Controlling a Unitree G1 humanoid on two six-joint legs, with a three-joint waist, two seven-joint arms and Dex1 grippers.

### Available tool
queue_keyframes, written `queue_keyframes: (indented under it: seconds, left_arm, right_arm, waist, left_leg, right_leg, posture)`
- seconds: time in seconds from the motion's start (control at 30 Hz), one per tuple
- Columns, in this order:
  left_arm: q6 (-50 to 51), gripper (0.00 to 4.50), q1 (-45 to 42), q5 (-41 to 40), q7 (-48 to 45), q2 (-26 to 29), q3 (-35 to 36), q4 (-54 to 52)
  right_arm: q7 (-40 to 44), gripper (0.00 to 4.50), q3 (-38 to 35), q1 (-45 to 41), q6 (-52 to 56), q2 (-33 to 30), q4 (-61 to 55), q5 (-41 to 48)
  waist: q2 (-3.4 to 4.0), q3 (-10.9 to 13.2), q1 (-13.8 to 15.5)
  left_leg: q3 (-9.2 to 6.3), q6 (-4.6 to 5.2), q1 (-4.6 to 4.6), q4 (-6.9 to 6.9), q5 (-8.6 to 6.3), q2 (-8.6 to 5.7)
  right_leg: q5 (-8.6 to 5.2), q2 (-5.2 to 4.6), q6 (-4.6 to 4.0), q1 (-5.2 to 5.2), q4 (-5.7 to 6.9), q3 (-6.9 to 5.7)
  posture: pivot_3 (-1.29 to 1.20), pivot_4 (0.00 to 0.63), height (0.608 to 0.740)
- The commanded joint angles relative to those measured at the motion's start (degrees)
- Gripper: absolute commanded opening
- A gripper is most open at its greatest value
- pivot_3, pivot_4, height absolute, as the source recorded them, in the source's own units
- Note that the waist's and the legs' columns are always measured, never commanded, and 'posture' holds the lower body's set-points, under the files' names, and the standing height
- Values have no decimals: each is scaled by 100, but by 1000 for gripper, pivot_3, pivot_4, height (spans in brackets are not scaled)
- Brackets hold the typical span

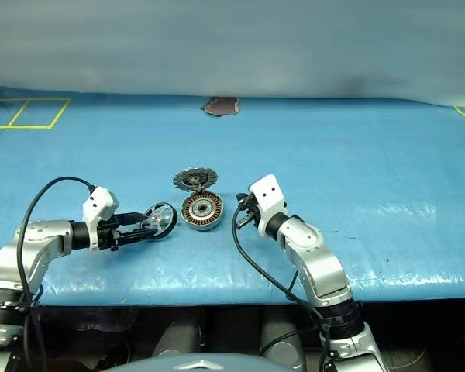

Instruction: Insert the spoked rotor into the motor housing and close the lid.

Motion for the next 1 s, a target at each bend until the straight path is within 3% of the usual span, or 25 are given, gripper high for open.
queue_keyframes:
  seconds: [0.03,0.47,1.0]
  left_arm:
    - [124,2945,-34,76,93,1,-23,54]
    - [859,2945,-103,19,-86,145,-246,56]
    - [1405,2945,-428,-208,-42,214,-15,193]
  right_arm:
    - [-8,0,5,-8,-107,28,-112,15]
    - [-65,0,-15,-1,-123,53,-106,-1]
    - [-154,0,-9,22,-193,74,-89,-18]
  waist:
    - [0,0,0]
    - [2,-1,-8]
    - [2,-1,-12]
  left_leg:
    - [0,0,1,0,0,0]
    - [11,-1,31,-1,-1,8]
    - [25,-4,32,-5,-5,18]
  right_leg:
    - [0,0,0,1,1,0]
    - [-1,0,-1,20,2,1]
    - [-2,3,-2,15,2,3]
  posture:
    - [0,150,740]
    - [0,150,740]
    - [0,150,740]
